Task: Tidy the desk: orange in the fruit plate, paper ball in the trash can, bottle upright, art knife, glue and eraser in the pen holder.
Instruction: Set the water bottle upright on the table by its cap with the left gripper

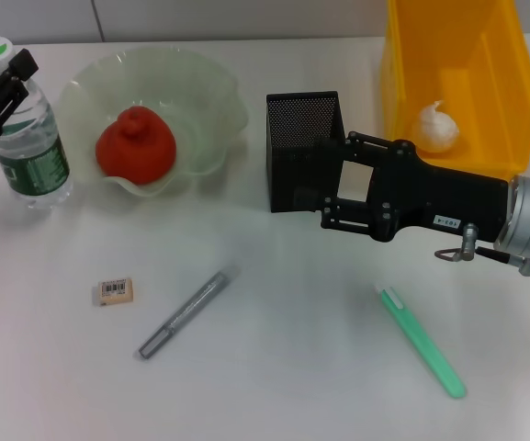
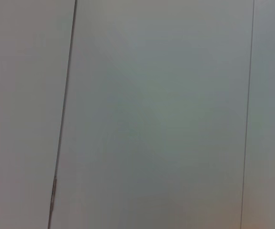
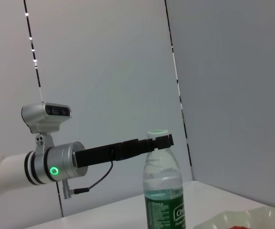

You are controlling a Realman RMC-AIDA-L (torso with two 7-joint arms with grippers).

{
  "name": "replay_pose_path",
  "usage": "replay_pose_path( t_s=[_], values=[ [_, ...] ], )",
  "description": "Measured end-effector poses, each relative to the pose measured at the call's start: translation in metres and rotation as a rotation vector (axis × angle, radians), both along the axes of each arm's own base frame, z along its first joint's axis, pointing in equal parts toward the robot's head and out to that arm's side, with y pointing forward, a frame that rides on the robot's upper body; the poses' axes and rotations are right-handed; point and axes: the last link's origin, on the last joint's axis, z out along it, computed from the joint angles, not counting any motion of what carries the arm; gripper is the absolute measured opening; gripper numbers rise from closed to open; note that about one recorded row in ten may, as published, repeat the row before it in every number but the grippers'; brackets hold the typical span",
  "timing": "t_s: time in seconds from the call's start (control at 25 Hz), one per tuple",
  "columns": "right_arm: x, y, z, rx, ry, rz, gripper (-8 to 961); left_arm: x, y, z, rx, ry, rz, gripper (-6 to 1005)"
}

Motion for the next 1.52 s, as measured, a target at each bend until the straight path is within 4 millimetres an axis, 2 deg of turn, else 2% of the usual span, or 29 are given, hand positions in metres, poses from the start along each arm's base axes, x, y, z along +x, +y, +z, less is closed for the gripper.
replay_pose_path(
  t_s=[1.52],
  values=[
    [-0.001, 0.0, 0.0, -0.001, 0.002, 0.003, 733, -0.015, -0.007, -0.02, -0.021, 0.013, 0.071, 484]
  ],
)
